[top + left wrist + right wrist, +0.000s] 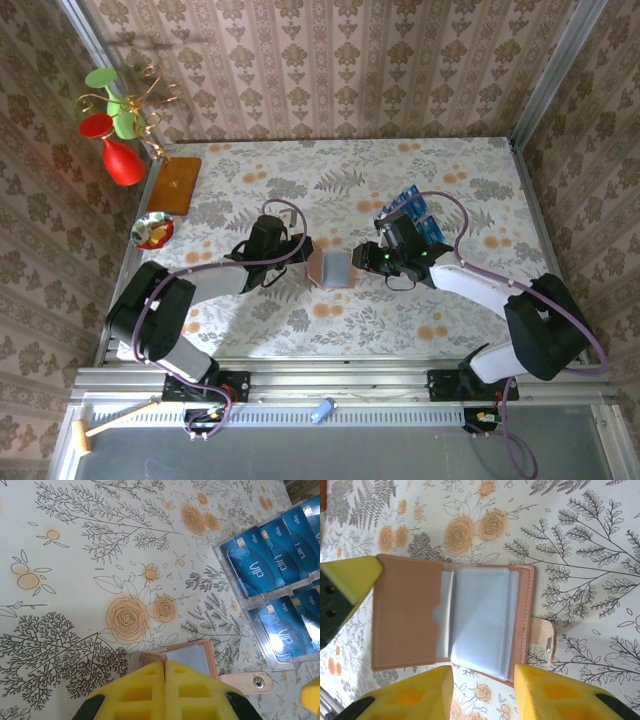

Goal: Put the credit cards into the card holder

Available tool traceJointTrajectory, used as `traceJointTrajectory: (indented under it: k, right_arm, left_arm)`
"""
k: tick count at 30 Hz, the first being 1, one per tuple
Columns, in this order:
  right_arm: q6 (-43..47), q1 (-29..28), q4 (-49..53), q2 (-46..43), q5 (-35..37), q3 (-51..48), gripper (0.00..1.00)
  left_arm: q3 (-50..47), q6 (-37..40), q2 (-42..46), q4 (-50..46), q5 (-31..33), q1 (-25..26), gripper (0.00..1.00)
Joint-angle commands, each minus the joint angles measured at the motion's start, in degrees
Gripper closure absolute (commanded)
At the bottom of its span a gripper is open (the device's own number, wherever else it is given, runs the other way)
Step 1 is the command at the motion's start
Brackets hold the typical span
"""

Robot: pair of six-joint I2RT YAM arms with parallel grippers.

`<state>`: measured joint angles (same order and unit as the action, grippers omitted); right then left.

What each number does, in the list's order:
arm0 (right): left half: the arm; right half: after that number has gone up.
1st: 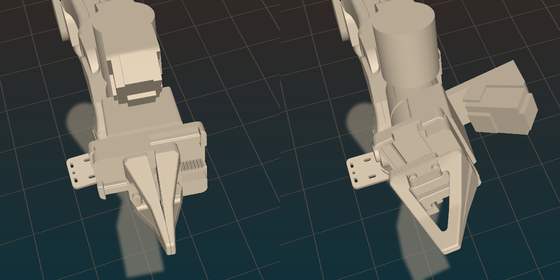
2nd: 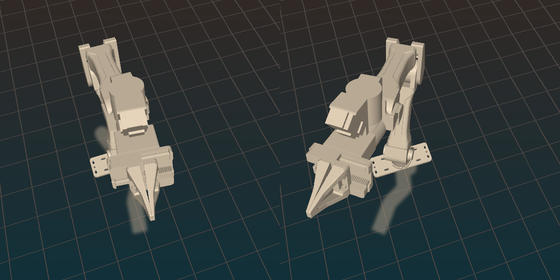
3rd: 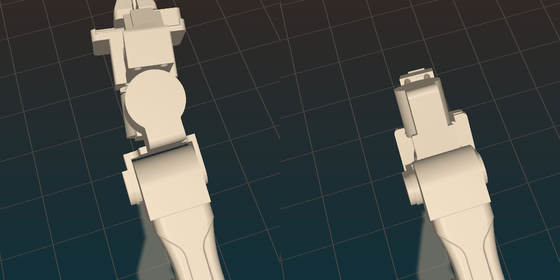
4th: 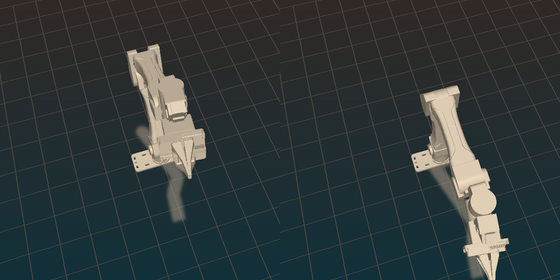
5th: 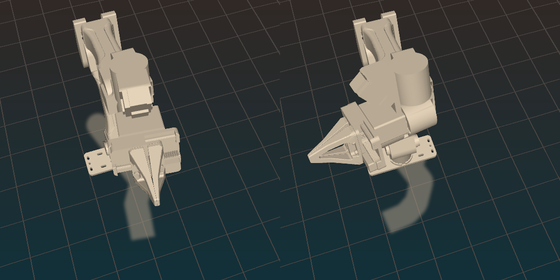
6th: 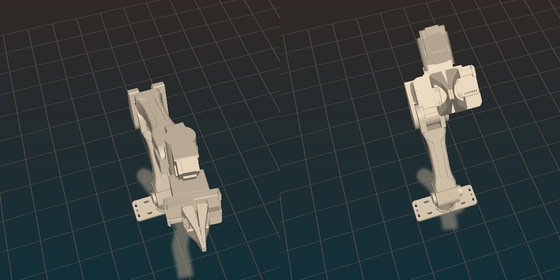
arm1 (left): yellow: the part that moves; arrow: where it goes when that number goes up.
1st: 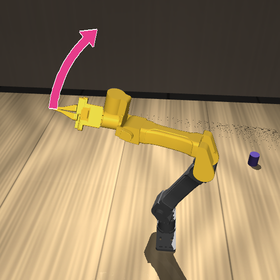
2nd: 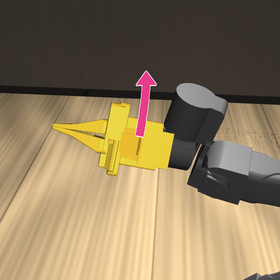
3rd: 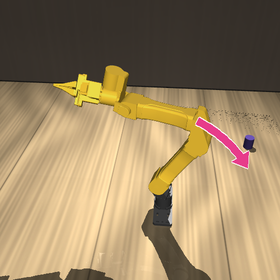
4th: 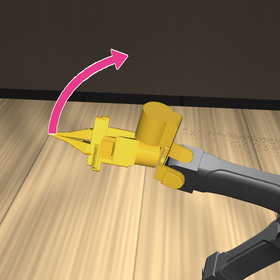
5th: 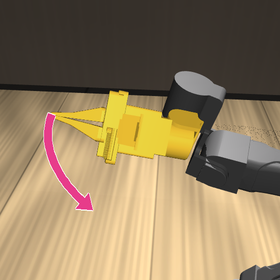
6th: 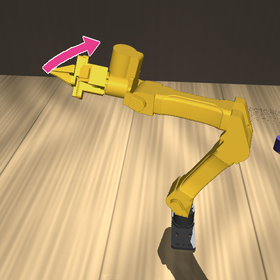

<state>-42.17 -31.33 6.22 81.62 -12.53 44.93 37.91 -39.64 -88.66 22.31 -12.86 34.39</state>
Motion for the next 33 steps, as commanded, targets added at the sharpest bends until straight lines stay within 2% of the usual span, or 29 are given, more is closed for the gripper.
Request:
traceJointTrajectory:
  k: [1, 8, 14, 15, 17, 21, 33]
  right_arm:
    - [0.79, -0.3, 2.7, 0.24, -0.75, 2.16, 0.61]
    - [0.19, -3.27, -0.03, 8.97, -2.04, 7.62, 0.65]
    - [-2.05, -3.8, -4.41, 15.62, -3.14, 7.6, 0.69]
    - [-2.11, -3.75, -4.8, 16.14, -3.06, 7.27, 0.69]
    - [-2.2, -3.77, -5.22, 16.92, -2.77, 6.3, 0.7]
    - [-2.55, -3.82, -6.55, 17.85, -2.4, 4.3, 0.7]
    - [-3.35, -3.74, -8.63, 18.93, -2.01, 1.97, 0.71]
  left_arm:
    - [-0.49, 1.05, -0.71, 0.09, -0.8, -0.29, 1.0]
    - [-0.87, 1.15, -1.07, 0.63, -1.1, -0.56, 1.0]
    - [-0.74, 1.88, -0.79, -0.51, -1.24, -1.08, 1.0]
    - [-0.74, 2.14, -0.67, -0.91, -1.16, -1.17, 0.98]
    - [-0.51, 3.02, -0.58, -2.64, -0.94, -1.51, 0.84]
    - [0.12, 5.53, -0.64, -6.79, 0.3, -1.87, 0.69]
    - [1.66, 12.94, -0.04, -19.14, 8.7, -1.11, 0.54]
